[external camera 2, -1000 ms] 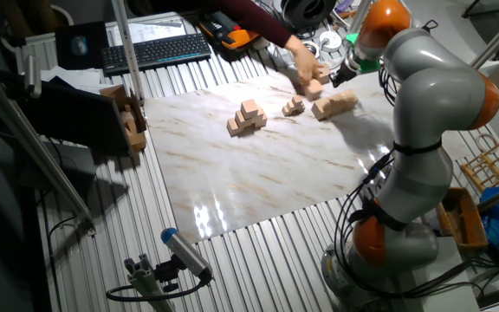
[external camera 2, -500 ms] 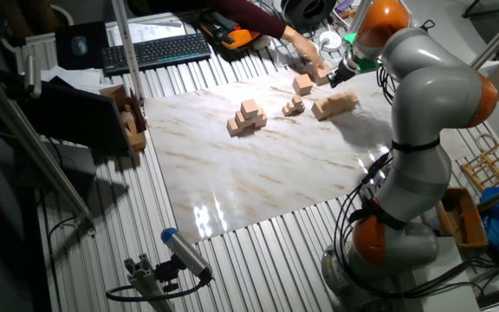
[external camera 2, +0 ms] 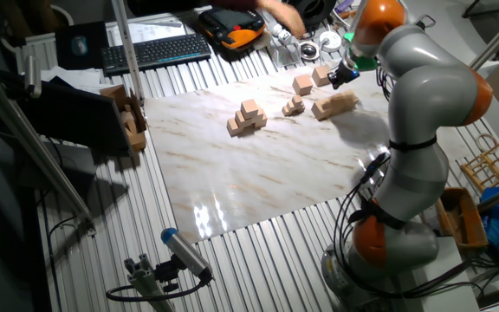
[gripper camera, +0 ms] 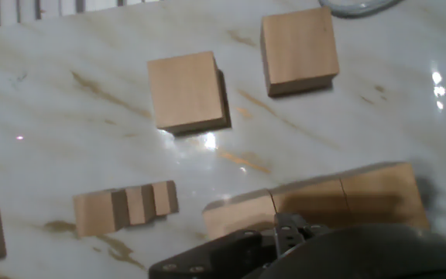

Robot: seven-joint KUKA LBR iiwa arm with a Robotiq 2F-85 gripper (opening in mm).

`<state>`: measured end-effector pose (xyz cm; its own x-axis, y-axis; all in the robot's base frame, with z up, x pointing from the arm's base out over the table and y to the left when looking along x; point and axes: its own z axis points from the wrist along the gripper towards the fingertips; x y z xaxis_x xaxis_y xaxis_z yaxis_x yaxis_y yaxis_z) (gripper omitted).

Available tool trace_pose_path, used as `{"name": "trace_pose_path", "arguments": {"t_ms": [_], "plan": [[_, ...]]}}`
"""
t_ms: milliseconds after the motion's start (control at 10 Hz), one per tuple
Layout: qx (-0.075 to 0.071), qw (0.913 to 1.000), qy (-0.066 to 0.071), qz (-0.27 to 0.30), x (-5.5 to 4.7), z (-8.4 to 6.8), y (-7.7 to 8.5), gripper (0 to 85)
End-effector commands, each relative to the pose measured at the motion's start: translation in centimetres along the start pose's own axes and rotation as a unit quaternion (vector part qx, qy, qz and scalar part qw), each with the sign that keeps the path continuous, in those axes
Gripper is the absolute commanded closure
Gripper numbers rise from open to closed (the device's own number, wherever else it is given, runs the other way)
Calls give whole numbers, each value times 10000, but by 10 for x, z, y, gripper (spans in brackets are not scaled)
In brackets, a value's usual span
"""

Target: Stack the blocks into a pyramid shape

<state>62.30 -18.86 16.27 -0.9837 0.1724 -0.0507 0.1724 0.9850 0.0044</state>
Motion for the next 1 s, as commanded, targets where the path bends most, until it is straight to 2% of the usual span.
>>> {"name": "trace_pose_path", "arguments": {"t_ms": [0, 100, 200, 300, 500, 600, 800, 900], "plan": [[-37, 9966, 222, 796, 3, -5, -4, 850], [70, 9936, 321, 1083, 8, -8, -10, 850], [114, 9866, 397, 1576, 14, -10, -16, 850], [-49, 9756, 483, 2142, 15, -10, -17, 850], [141, 9549, 374, 2942, 16, -10, -12, 850], [82, 9447, 383, 3256, 16, -9, -12, 850], [16, 9346, 265, 3547, 19, -10, -13, 850], [-179, 9244, 203, 3804, 22, -10, -13, 850]]}}
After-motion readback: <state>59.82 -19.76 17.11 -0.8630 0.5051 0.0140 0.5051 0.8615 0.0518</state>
